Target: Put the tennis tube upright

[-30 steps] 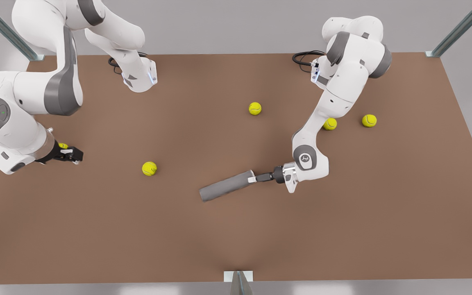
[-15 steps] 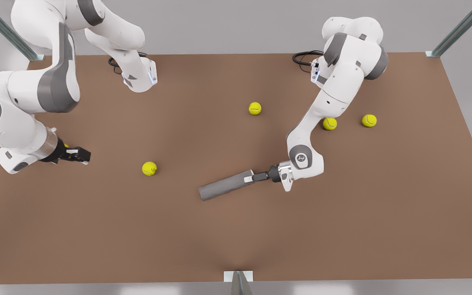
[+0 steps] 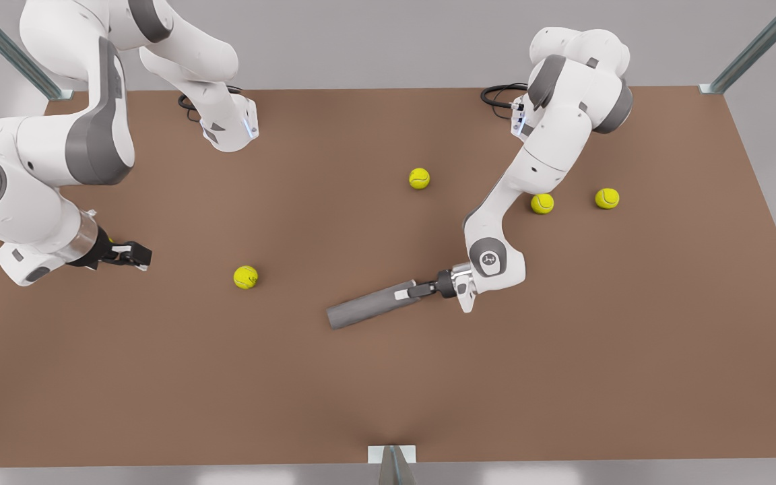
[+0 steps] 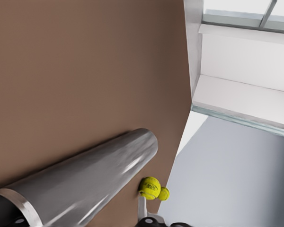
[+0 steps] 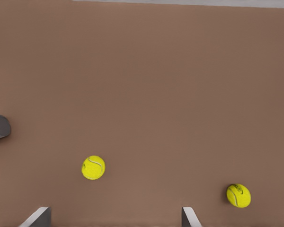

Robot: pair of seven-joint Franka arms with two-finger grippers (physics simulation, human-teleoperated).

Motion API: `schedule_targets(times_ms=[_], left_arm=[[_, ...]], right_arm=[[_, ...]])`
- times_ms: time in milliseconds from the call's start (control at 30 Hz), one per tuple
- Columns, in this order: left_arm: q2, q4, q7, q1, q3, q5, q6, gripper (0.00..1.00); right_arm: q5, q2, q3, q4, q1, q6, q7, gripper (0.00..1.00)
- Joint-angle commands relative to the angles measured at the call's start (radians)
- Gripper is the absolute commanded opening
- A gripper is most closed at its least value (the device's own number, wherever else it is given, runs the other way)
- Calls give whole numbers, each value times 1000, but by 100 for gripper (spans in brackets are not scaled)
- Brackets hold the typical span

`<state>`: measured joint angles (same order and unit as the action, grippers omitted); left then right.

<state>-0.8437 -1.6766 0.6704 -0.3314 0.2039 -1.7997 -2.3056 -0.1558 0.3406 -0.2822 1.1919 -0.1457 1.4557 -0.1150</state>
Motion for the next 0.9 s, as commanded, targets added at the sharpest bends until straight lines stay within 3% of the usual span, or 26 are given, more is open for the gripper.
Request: schedule_targets(times_ms=[0,367,467,600,633,667,867], left_arm=[[0,0,0,0,0,-1,0,64],[3,-3,6,0,-1,3,2,46],[3,-3,8,0,-1,3,2,40],[11,-5,11,0,-3,5,-2,39],[14,-6,11,0,-3,6,-2,39],[15,-6,11,0,-1,6,-2,39],[34,-14,11,-2,-1,8,-20,37]], right_arm=[[1,0,0,0,0,0,0,100],[-7,18,0,15,15,78,6,100],[-77,28,-2,20,92,61,8,100],[-93,26,-5,18,271,28,-40,100],[-13,26,-6,14,287,9,-41,100],[79,26,-6,14,296,9,-38,100],[87,28,1,6,268,11,-58,100]])
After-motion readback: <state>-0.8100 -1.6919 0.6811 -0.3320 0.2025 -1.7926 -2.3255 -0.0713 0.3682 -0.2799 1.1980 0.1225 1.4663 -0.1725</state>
